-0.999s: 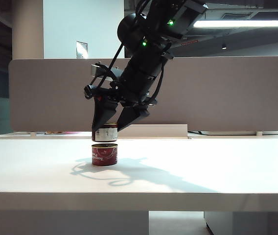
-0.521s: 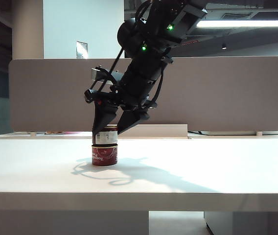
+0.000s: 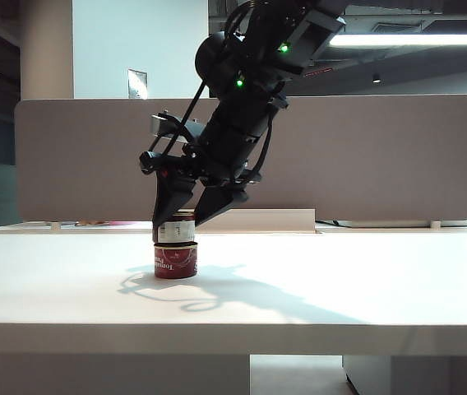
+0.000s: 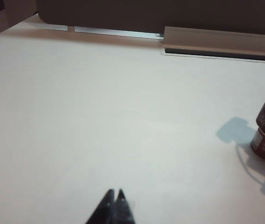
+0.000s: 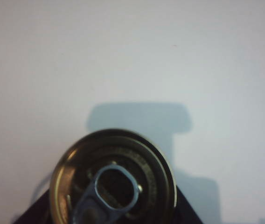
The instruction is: Stack a can of tomatoes on the right onto the can of tomatoes on the left.
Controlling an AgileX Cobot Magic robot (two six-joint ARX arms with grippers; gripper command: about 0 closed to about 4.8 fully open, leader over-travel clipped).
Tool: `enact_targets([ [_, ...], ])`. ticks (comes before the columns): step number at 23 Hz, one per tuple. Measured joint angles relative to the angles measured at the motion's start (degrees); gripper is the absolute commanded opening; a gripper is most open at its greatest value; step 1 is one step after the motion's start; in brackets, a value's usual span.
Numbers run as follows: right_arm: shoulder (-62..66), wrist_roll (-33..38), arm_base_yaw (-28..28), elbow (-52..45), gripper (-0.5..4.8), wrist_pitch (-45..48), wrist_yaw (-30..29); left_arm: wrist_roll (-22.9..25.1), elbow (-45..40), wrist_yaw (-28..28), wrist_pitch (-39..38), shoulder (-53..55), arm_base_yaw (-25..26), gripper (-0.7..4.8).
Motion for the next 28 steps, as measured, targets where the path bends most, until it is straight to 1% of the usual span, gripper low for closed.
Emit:
enact_targets([
  [8, 0.0, 0.0, 0.0, 0.0, 1.78, -0.4, 0.0, 0.0, 0.0, 0.0, 0.0, 0.0, 0.0, -0.06],
  [12, 0.0, 0.0, 0.0, 0.1, 1.36, -0.8, 0.0, 0.0, 0.0, 0.0, 0.0, 0.0, 0.0, -0.06],
  [16, -0.1, -0.2, 0.0, 0.2, 1.35, -1.6, 0.4, 0.0, 0.0, 0.0, 0.0, 0.0, 0.0, -0.06],
  [19, -0.1, -0.2, 0.1, 0.2, 1.36, -3.0, 2.5, 0.0, 0.0, 0.0, 0.0, 0.0, 0.0, -0.06],
  [26, -0.2, -0.1, 0.0, 0.3, 1.40, -3.5, 2.6, 0.0, 0.0, 0.0, 0.9, 0.0, 0.0, -0.06],
  [28, -0.2, -0.2, 0.0, 0.3, 1.58, -3.5, 2.4, 0.0, 0.0, 0.0, 1.5, 0.0, 0.0, -0.06],
])
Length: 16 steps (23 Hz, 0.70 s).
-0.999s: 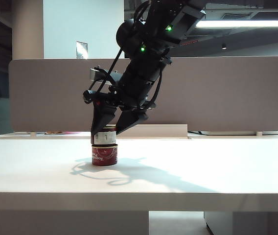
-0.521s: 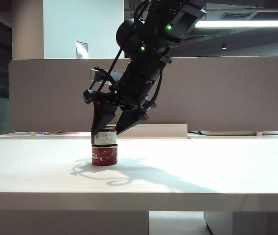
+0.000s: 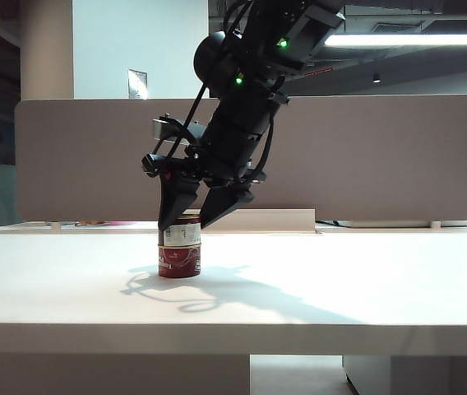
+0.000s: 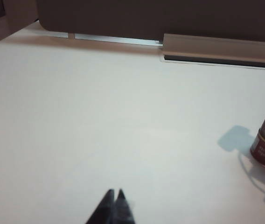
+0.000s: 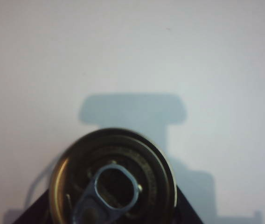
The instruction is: Stack a can of tomatoes on the right onto the can of tomatoes on the left.
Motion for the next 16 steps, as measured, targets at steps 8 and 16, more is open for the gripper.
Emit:
enact_targets([
  [8, 0.0, 0.0, 0.0, 0.0, 2.77, 0.1, -0.4, 0.0, 0.0, 0.0, 0.3, 0.0, 0.0, -0.06],
  [16, 0.0, 0.0, 0.0, 0.0, 3.37, 0.3, -0.7, 0.0, 0.0, 0.0, 0.3, 0.0, 0.0, -0.06],
])
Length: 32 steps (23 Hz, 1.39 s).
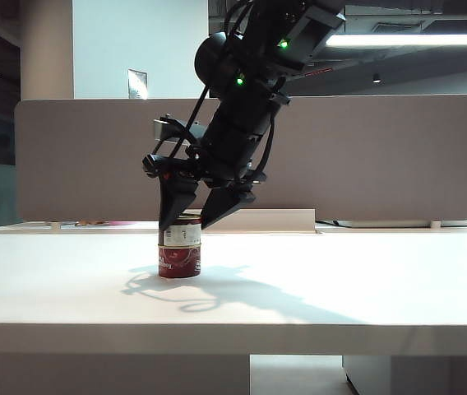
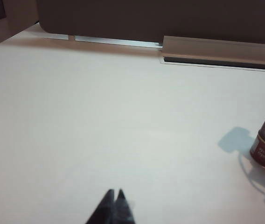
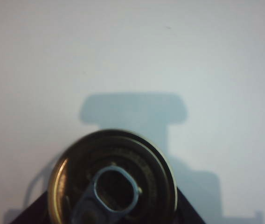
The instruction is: Stack a can of tomatoes on the right onto the can of tomatoes on the left.
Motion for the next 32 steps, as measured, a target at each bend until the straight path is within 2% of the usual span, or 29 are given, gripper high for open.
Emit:
enact_targets([
  [13, -0.7, 0.2, -0.1, -0.6, 3.43, -1.4, -0.8, 0.0, 0.0, 0.0, 0.1, 0.0, 0.0, -0.06],
  [17, -2.0, 0.2, -0.1, -0.6, 4.31, -1.3, -0.8, 0.0, 0.0, 0.0, 0.1, 0.0, 0.0, -0.06],
  [22, -4.9, 0.2, -0.2, -0.6, 4.30, -1.5, -0.8, 0.0, 0.0, 0.0, 0.2, 0.0, 0.0, -0.06],
  [23, -6.6, 0.2, -0.2, -0.6, 3.93, -2.1, -0.8, 0.0, 0.0, 0.0, 0.2, 0.0, 0.0, -0.06],
  [25, -9.6, 0.2, -0.4, -0.6, 2.53, -3.8, 0.4, 0.0, 0.0, 0.0, 0.2, 0.0, 0.0, -0.06],
  [26, -10.4, 0.2, -0.5, -0.5, 1.13, -4.3, 1.1, 0.0, 0.0, 0.0, 0.2, 0.0, 0.0, -0.06],
  [27, -11.9, 0.2, -1.1, -0.5, 0.50, -5.6, 2.4, 0.0, 0.0, 0.0, 0.2, 0.0, 0.0, -0.06],
  [29, -13.1, 0.2, -2.3, -0.5, -0.02, -7.5, 2.5, 0.0, 0.0, 0.0, 0.2, 0.0, 0.0, -0.06],
  [32, -14.6, 0.1, -4.7, -0.6, -0.05, -10.8, 2.7, 0.0, 0.0, 0.0, 0.2, 0.0, 0.0, -0.06],
])
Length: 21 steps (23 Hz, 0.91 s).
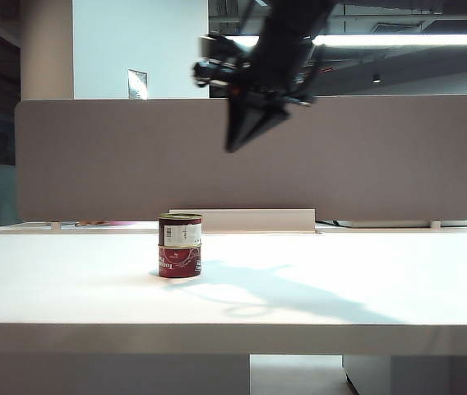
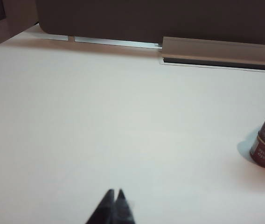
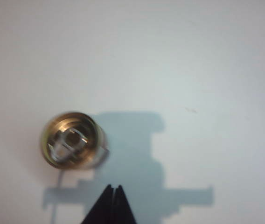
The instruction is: Stack a can of tomatoes on the right onto the can of tomatoes on the left.
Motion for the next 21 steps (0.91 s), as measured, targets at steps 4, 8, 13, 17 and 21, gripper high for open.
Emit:
enact_targets([
  [4, -3.5, 0.0, -2.7, -3.1, -0.05, -2.3, 0.2, 0.0, 0.0, 0.0, 0.0, 0.0, 0.0, -0.06],
  [8, -8.3, 0.1, -5.0, -8.9, -0.05, -0.6, 0.1, 0.0, 0.0, 0.0, 0.0, 0.0, 0.0, -0.06],
  [13, -19.3, 1.8, -7.6, -22.1, -0.05, 7.2, 0.3, 0.0, 0.0, 0.0, 0.1, 0.0, 0.0, -0.06],
  [17, -28.7, 2.3, -7.8, -32.9, -0.05, 14.6, 4.6, 0.0, 0.0, 0.0, 0.2, 0.0, 0.0, -0.06],
  [21, -34.2, 4.0, -9.0, -40.3, -0.05, 18.4, 6.8, 0.0, 0.0, 0.0, 0.1, 0.0, 0.0, -0.06],
])
